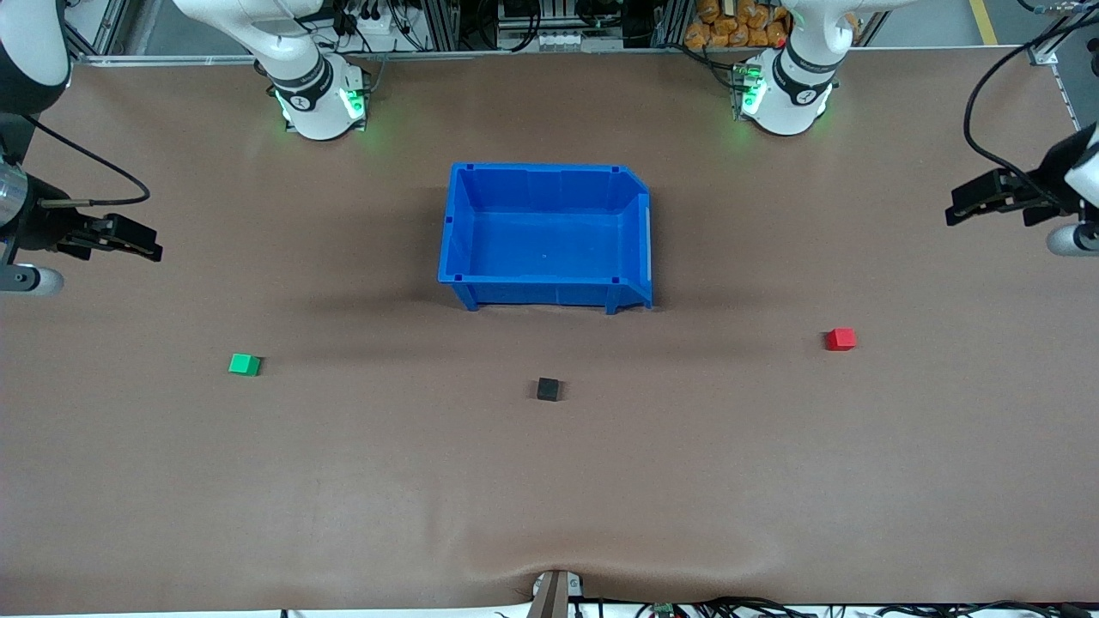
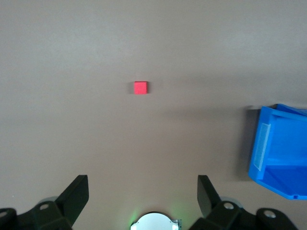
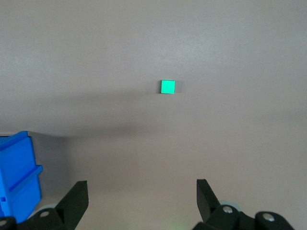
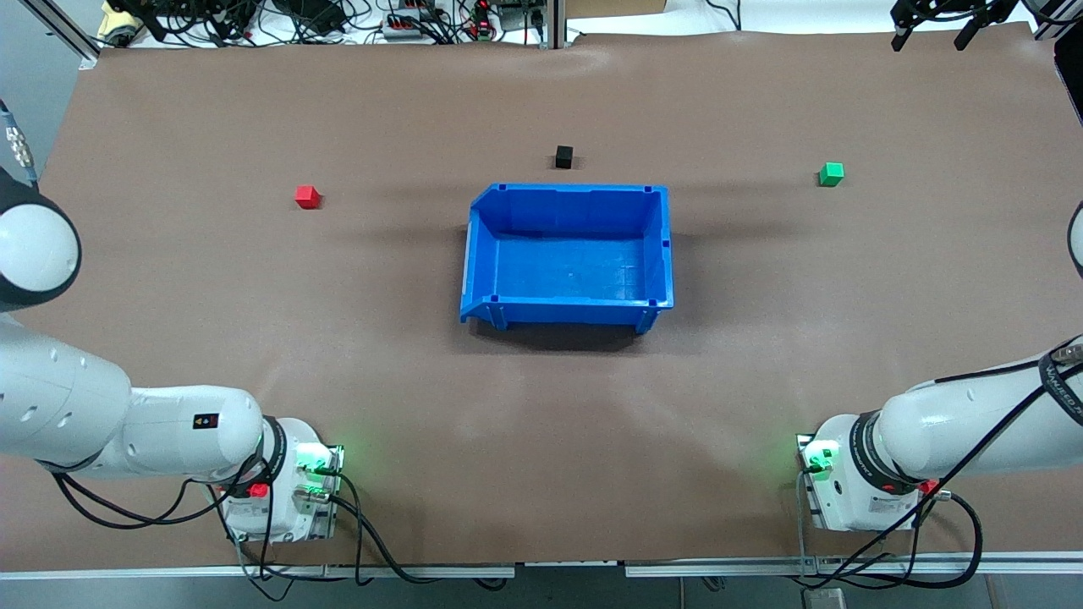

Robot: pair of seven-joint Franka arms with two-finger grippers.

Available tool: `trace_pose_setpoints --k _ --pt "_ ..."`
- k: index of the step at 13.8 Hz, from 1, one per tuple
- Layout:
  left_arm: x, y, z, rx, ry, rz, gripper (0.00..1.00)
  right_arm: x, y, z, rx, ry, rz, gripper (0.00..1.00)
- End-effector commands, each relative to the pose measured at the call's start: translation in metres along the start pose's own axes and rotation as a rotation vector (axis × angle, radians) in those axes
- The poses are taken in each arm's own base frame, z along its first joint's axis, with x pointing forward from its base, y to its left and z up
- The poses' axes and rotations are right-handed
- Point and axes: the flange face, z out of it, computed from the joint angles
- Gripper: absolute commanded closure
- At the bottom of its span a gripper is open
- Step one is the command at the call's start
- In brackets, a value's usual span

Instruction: Attach green and red cubes to black cube

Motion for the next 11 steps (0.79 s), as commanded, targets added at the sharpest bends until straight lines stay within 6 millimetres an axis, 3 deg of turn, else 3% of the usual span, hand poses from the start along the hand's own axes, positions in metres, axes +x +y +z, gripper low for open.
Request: trace_pose_setpoints --k 1,5,8,11 --pt "0.009 -0.010 0.008 0.011 -0.018 0.013 0.00 0.005 0.000 0.005 0.015 0.008 0.008 0.00" --pt "0.030 -0.012 0.044 0.006 -0.083 0.004 0.00 0.013 -0.002 0.016 0.012 0.000 0.007 0.00" --pt "0.078 -0.004 0.129 -0.009 -0.168 0.013 0.00 0.021 -0.001 0.037 0.011 -0.007 0.009 0.00" --pt "0.107 0.011 0.183 -0.009 -0.176 0.024 0.00 0.021 0.015 0.067 0.014 -0.038 0.022 0.00"
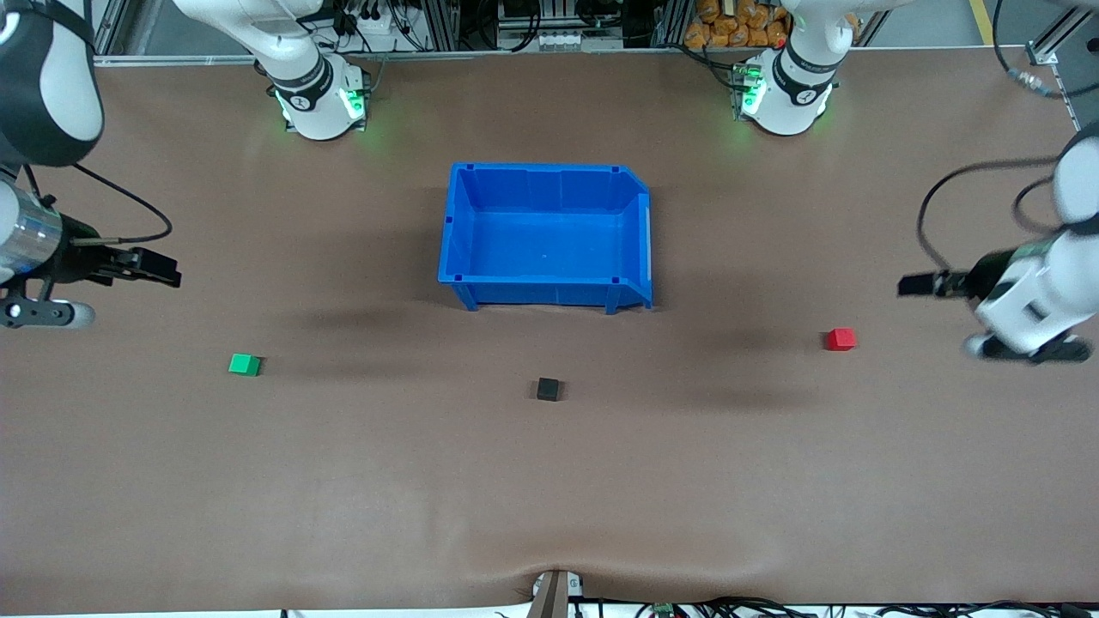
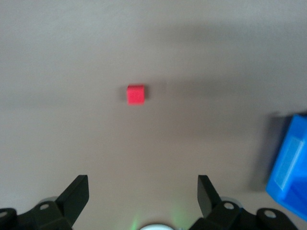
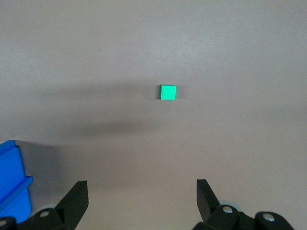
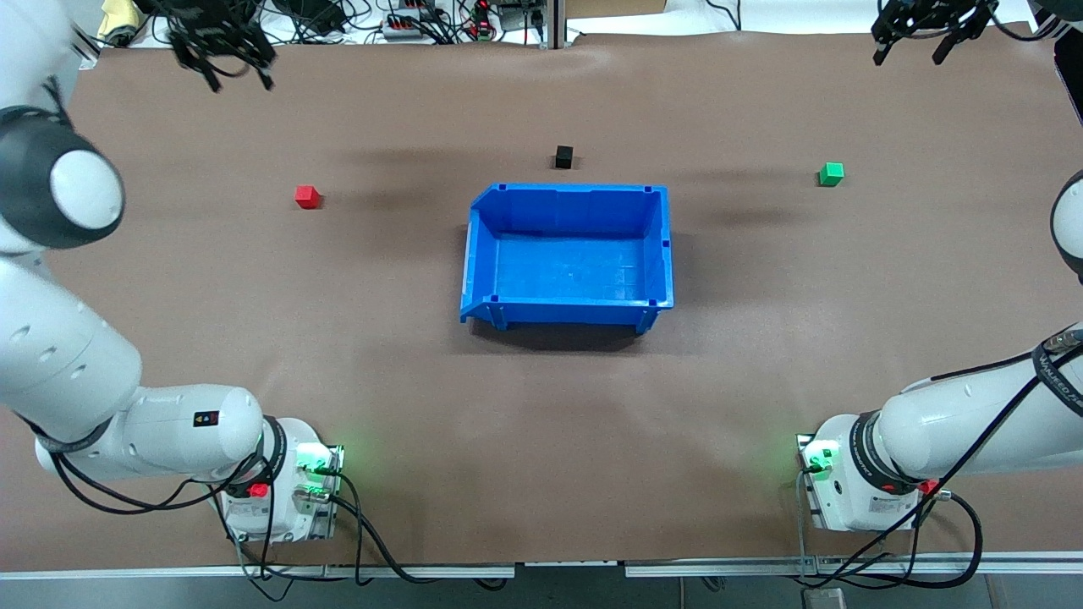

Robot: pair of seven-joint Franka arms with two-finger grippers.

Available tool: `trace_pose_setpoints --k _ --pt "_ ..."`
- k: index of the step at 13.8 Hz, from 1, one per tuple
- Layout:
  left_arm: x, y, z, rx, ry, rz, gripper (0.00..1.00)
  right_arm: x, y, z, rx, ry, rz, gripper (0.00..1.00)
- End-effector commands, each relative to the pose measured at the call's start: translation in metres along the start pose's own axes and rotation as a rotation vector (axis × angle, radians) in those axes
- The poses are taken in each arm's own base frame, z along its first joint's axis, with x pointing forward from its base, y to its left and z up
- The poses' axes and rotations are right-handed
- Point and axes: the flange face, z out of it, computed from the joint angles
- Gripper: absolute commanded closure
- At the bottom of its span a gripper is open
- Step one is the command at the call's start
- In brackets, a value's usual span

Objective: Attach green and red cubes to black cube
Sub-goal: 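Lower the left gripper onto the red cube while the right gripper lowers too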

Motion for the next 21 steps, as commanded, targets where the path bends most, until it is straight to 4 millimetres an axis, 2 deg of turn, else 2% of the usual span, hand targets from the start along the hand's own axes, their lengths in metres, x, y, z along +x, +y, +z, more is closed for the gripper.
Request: trace_pose_setpoints --k 1,2,3,4,6,7,10,11,13,16,17,21 --pt "0.022 0.003 0.026 0.015 -0.022 -0.010 0.00 -0.002 0.025 0.024 0.023 -0.001 -0.013 0.00" --pt "0.028 -0.003 0.038 0.013 -0.034 -0.016 0.00 -0.001 0.037 0.036 0.025 0.012 -0.055 0.00" --pt "0.036 -0.010 0.061 0.029 -0.062 -0.010 0.00 -0.001 0.048 0.049 0.026 0.022 -0.067 0.00" --pt "0.044 -0.016 0.084 0.037 -0.099 -0.004 0.00 0.000 0.050 0.057 0.025 0.034 -0.078 0.00" --pt "0.051 -0.015 0.098 0.039 -0.108 -0.020 0.00 0.005 0.050 0.067 0.021 0.056 -0.082 0.00" --pt "0.057 -0.021 0.110 0.035 -0.106 -0.035 0.00 0.008 0.048 0.078 0.018 0.065 -0.084 0.00" --pt "0.076 -0.055 0.159 0.001 -0.100 -0.088 0.00 0.018 0.045 0.109 0.008 0.114 -0.090 0.00" --pt "0.080 -0.060 0.171 -0.004 -0.102 -0.095 0.00 0.021 0.045 0.120 0.007 0.107 -0.089 0.00" --pt "0.087 -0.069 0.178 -0.006 -0.053 -0.104 0.00 0.025 0.044 0.133 0.010 0.092 -0.086 0.00" --pt "0.088 -0.067 0.181 -0.005 -0.049 -0.102 0.00 0.032 0.043 0.158 0.062 0.068 -0.053 0.00" --pt "0.086 -0.064 0.193 -0.019 -0.064 -0.105 0.00 0.037 0.042 0.169 0.069 0.070 -0.041 0.00" --pt "0.090 -0.053 0.210 -0.069 -0.065 -0.112 0.00 0.058 0.049 0.229 0.056 0.074 -0.014 0.00"
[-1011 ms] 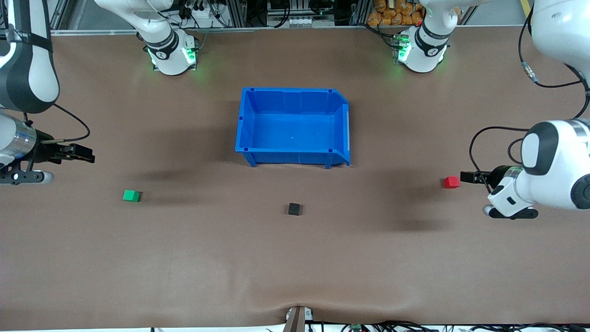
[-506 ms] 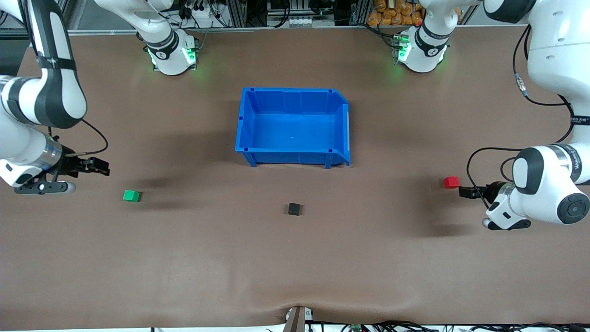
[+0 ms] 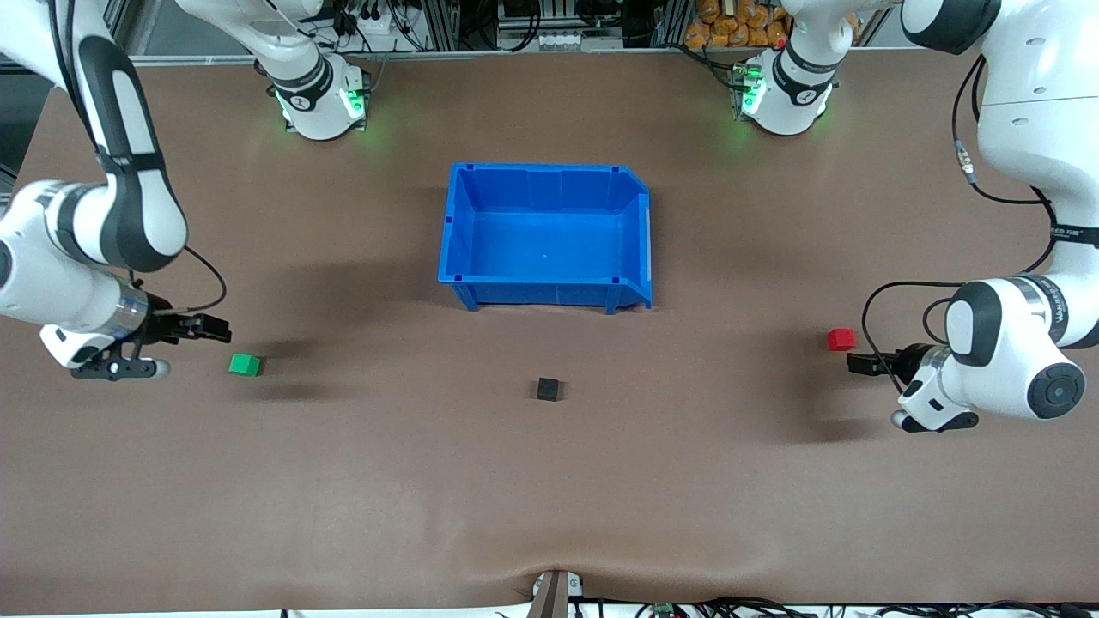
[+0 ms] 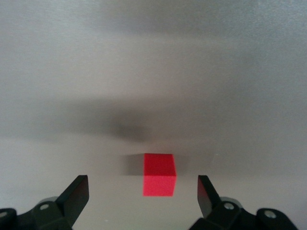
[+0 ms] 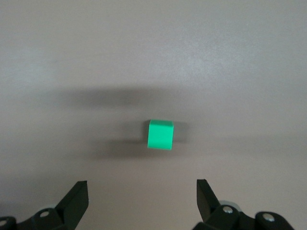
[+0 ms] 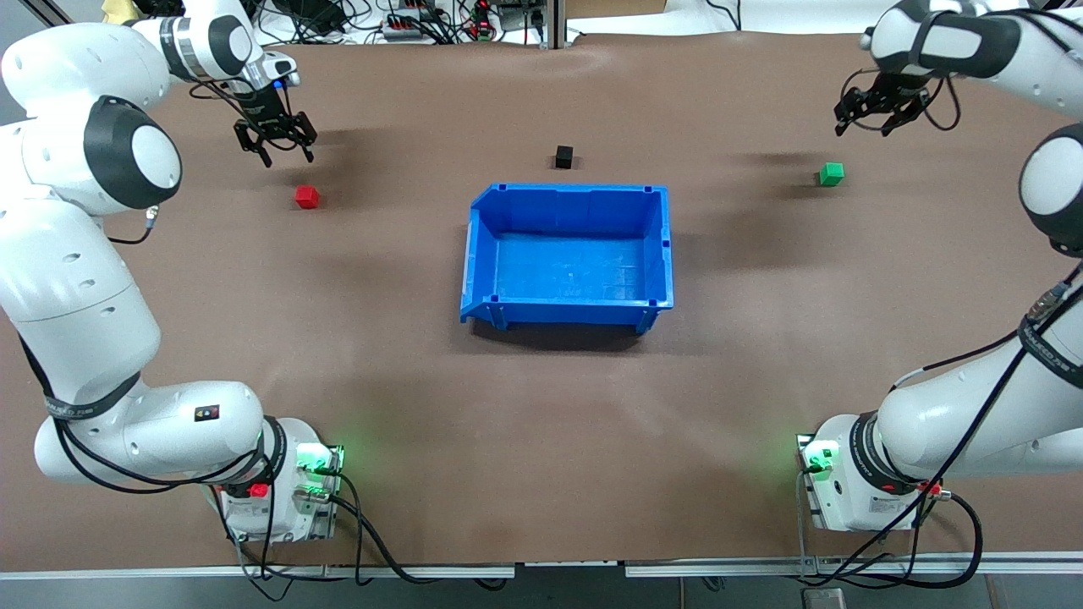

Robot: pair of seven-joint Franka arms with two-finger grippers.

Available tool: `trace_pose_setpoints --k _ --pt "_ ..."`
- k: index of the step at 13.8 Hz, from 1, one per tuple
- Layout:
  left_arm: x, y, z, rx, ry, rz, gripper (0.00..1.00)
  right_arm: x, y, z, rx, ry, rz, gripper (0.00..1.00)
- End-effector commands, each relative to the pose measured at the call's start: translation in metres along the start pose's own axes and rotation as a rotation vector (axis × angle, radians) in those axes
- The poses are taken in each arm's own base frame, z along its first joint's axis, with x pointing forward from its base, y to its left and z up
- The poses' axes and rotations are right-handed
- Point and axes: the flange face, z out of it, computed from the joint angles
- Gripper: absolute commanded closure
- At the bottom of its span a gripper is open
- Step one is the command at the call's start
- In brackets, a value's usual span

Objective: Attach green and red cubes to black cube
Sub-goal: 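Lower the left gripper onto the red cube while the right gripper lowers too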

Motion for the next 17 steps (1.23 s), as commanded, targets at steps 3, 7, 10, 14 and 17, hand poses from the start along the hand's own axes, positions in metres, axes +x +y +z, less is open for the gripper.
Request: trace_pose_setpoints --k 3,7,10,14,17 --pt "0.003 0.011 0.018 -0.018 0.001 -0.004 0.00 0.016 0.007 0.049 0.021 0.000 0.041 0.00" --pt "0.000 0.025 0.038 0.011 0.011 0.034 0.00 0.026 0.009 0.089 0.010 -0.014 0.042 0.00" --pt "-0.003 0.016 0.046 0.057 0.068 0.060 0.00 0.027 0.014 0.108 0.002 -0.006 0.047 0.00" --pt "-0.015 0.019 0.042 0.061 0.038 0.071 0.00 0.026 0.014 0.118 0.001 -0.017 0.046 0.00" --pt "-0.018 0.010 0.042 0.058 0.027 0.070 0.22 0.024 0.013 0.123 0.001 -0.024 0.042 0.00"
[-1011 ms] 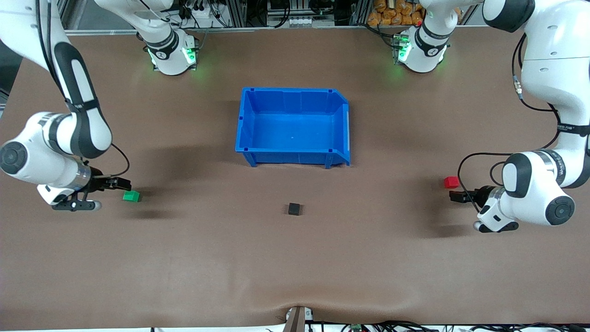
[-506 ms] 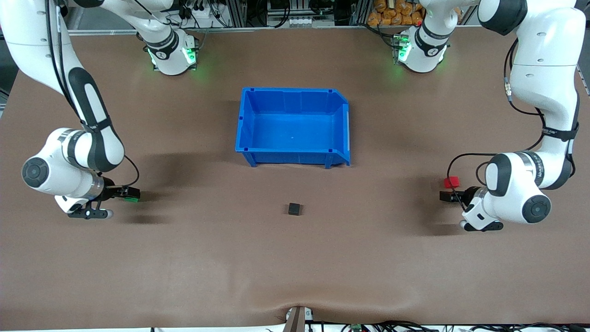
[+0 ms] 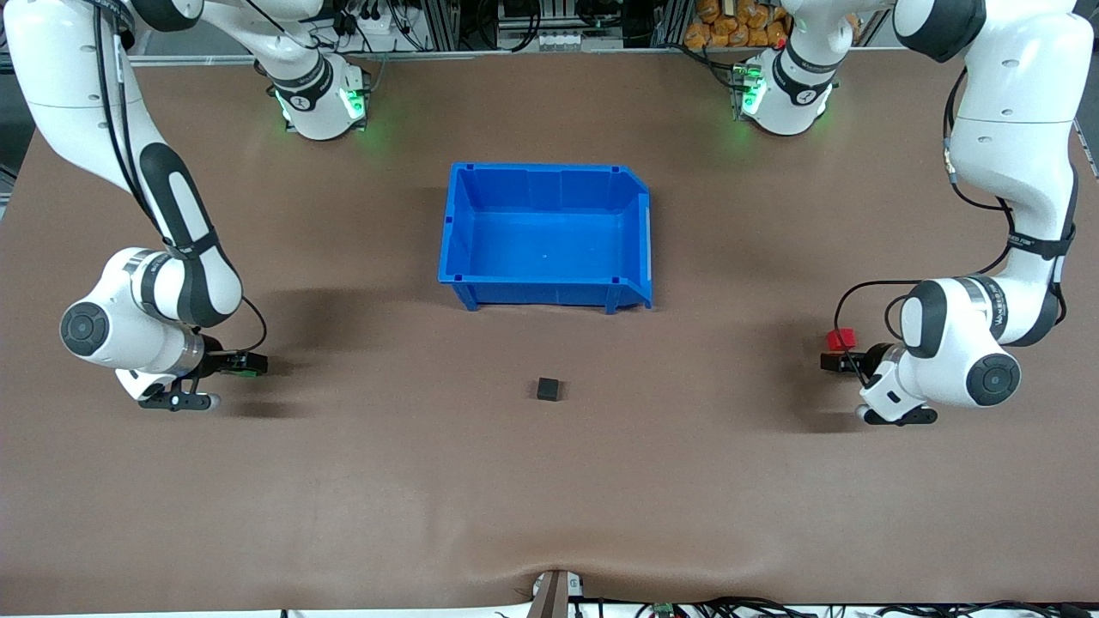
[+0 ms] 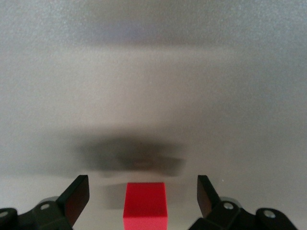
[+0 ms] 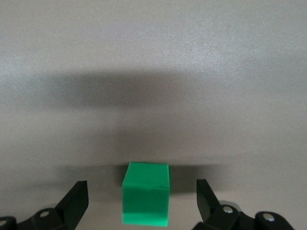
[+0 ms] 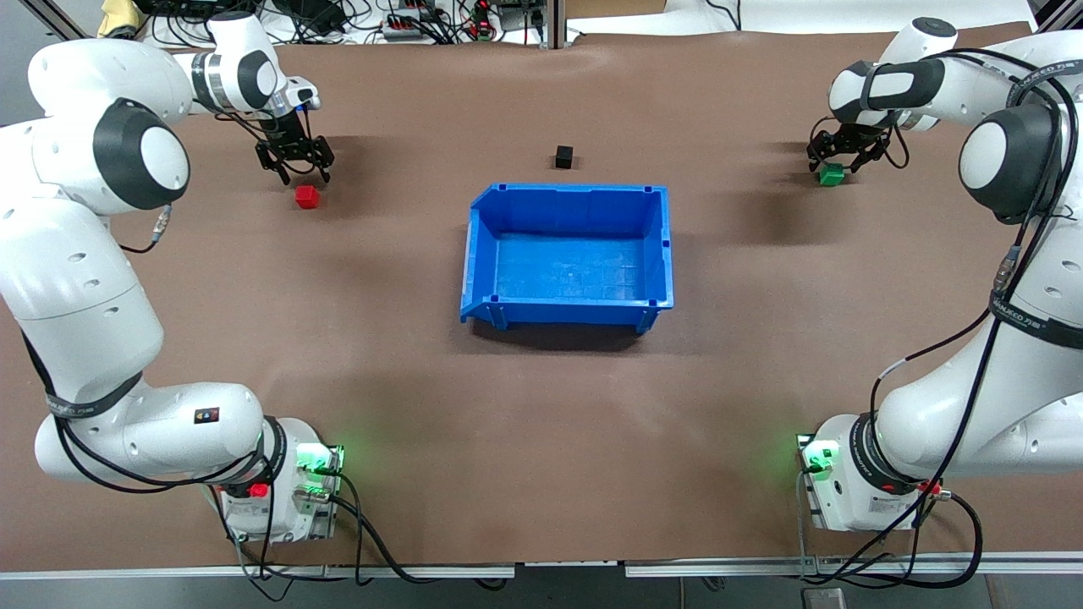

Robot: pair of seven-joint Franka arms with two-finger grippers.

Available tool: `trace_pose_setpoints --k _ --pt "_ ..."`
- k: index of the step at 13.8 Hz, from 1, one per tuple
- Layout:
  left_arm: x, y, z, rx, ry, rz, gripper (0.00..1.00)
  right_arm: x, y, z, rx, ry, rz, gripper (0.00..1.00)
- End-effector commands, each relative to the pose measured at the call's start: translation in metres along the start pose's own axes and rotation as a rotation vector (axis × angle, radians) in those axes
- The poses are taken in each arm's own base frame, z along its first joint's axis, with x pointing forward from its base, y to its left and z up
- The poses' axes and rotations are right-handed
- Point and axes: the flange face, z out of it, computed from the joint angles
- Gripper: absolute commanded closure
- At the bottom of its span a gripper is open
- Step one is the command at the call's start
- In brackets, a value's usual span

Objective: Attach green and red cubes to black cube
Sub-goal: 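Lower the left gripper onto the red cube while the right gripper lowers too, then close the left gripper on the red cube while the right gripper grips green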

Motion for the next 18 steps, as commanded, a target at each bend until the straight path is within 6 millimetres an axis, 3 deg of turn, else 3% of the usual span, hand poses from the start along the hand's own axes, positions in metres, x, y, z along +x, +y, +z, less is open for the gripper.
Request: trace_pose_setpoints --k 1,3,7,10,11,13,17,18 --pt "-0.0141 -0.0053 -0.0061 0.013 -0.018 0.036 0.30 0.0031 0.0013 0.0033 0.009 0.000 0.005 0.00" --pt "-0.0146 -0.0053 -0.0053 0.010 -0.021 0.039 0.32 0.0030 0.0023 0.0033 0.009 0.000 0.001 0.04" --pt "-0.0158 -0.0030 -0.0059 0.003 -0.031 0.037 0.26 0.0019 0.0023 0.0055 0.009 -0.004 0.002 0.24" --pt "-0.0166 -0.0036 -0.0048 -0.002 -0.037 0.036 0.25 0.0016 0.0032 0.0056 0.010 -0.006 0.002 0.28" --pt "-0.0167 -0.0046 -0.0048 -0.002 -0.037 0.035 0.29 0.0016 0.0032 0.0056 0.010 -0.006 0.002 0.35" --pt "-0.0182 -0.0036 -0.0037 -0.004 -0.051 0.037 0.48 0.0013 0.0033 0.0076 0.010 -0.009 0.002 0.53" --pt "-0.0201 0.0008 -0.0071 -0.007 -0.061 0.043 0.60 0.0004 0.0072 0.0114 0.010 -0.015 0.008 0.75" --pt "-0.0201 0.0008 -0.0071 -0.008 -0.061 0.044 0.69 0.0004 0.0072 0.0114 0.010 -0.015 0.008 0.80"
